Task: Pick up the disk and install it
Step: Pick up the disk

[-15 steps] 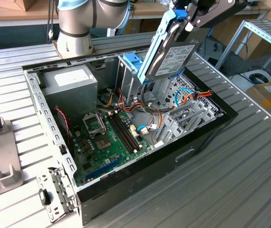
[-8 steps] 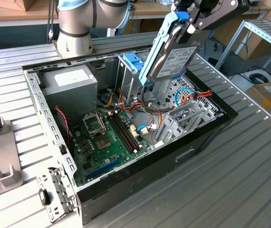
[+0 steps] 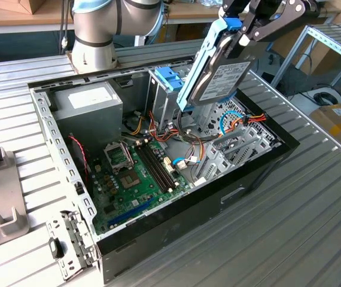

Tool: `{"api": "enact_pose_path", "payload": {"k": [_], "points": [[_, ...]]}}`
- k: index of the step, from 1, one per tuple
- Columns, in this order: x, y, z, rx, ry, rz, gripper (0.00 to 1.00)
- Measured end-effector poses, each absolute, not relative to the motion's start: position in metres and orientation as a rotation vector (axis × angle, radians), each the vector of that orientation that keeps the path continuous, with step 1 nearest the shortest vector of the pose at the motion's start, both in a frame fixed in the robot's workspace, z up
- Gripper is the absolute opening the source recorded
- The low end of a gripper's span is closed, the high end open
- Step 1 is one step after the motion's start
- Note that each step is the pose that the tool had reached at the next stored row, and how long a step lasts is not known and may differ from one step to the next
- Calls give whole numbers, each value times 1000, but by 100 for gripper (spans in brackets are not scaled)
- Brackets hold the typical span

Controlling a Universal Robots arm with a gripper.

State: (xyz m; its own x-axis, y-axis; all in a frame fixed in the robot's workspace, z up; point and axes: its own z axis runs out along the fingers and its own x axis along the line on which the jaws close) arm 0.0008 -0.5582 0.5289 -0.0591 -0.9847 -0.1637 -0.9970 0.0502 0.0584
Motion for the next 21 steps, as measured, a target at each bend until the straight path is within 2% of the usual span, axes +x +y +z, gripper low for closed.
{"api": "enact_pose_path", "payload": {"k": [21], "points": [[1, -574, 527, -2099, 2218, 238, 37]]}}
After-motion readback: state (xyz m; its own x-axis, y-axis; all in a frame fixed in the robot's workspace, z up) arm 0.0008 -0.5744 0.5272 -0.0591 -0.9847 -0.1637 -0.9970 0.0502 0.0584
